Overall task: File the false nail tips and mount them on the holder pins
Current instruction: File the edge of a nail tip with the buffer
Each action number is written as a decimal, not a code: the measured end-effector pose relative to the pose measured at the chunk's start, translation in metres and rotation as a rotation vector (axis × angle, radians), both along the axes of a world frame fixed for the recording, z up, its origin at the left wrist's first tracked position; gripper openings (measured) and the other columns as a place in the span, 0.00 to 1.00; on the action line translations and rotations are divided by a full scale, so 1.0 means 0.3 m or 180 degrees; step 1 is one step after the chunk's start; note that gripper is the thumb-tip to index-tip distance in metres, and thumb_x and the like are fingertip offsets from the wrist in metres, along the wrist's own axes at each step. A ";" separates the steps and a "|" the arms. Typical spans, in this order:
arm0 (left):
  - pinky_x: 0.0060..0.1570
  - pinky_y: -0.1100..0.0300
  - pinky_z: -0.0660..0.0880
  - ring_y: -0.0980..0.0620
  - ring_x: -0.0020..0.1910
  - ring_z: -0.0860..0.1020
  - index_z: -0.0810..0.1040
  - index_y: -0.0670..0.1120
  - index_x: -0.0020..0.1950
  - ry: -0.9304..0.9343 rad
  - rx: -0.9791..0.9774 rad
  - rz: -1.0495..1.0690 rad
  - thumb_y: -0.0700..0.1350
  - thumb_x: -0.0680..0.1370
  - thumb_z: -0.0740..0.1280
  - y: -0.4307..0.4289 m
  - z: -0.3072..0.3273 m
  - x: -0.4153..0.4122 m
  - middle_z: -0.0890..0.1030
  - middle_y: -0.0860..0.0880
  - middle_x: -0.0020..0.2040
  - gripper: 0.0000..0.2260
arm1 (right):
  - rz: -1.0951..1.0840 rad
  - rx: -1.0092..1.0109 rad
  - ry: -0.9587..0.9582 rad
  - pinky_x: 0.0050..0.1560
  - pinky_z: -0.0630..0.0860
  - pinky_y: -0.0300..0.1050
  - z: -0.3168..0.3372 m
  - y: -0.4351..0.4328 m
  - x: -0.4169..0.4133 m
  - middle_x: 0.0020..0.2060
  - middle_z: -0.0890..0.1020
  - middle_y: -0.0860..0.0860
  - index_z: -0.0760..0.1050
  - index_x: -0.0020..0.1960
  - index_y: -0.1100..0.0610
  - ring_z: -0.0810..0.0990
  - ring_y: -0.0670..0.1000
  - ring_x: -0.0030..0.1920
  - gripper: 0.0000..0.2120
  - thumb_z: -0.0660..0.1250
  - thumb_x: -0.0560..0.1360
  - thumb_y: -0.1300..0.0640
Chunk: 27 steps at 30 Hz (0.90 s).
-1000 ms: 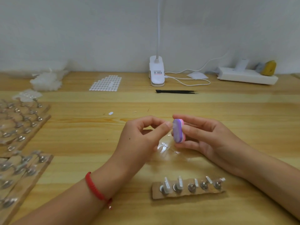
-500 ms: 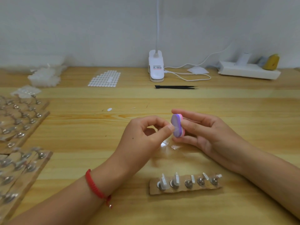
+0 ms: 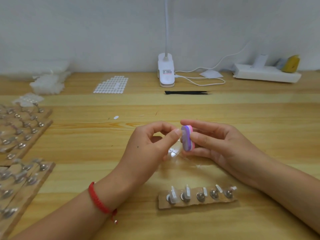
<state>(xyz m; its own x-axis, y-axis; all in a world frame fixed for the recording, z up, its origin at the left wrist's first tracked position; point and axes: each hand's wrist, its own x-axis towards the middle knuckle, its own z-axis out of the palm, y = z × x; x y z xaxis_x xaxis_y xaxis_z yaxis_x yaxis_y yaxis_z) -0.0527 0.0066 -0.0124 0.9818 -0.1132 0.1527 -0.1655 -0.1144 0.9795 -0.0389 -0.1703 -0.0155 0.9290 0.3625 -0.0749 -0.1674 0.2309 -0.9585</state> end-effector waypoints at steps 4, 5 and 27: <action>0.23 0.73 0.64 0.60 0.20 0.67 0.79 0.46 0.36 0.0005 -0.0001 -0.0068 0.42 0.75 0.69 0.002 -0.005 0.003 0.71 0.57 0.21 0.07 | 0.0014 0.0022 -0.0032 0.46 0.81 0.44 -0.004 -0.002 0.000 0.53 0.84 0.59 0.82 0.57 0.57 0.84 0.54 0.49 0.17 0.70 0.69 0.60; 0.23 0.72 0.64 0.60 0.20 0.67 0.79 0.46 0.36 0.0024 -0.0038 -0.0033 0.42 0.75 0.69 0.006 -0.008 0.006 0.70 0.57 0.20 0.07 | 0.0035 -0.0075 -0.0091 0.47 0.81 0.44 -0.006 -0.001 -0.002 0.54 0.83 0.60 0.82 0.57 0.56 0.84 0.54 0.50 0.17 0.71 0.69 0.60; 0.22 0.72 0.62 0.61 0.18 0.64 0.81 0.44 0.39 0.0044 0.0130 -0.0452 0.45 0.74 0.70 -0.003 -0.005 -0.001 0.67 0.55 0.18 0.06 | -0.0063 0.0055 0.0089 0.38 0.80 0.39 0.006 -0.003 0.000 0.43 0.86 0.57 0.84 0.52 0.59 0.85 0.49 0.42 0.15 0.70 0.67 0.57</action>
<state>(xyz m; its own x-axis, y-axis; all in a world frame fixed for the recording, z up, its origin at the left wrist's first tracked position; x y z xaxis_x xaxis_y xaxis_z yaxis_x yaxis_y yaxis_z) -0.0530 0.0057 -0.0138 0.9574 -0.2571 0.1317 -0.1695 -0.1307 0.9768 -0.0389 -0.1712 -0.0136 0.9336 0.3455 -0.0948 -0.1893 0.2509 -0.9493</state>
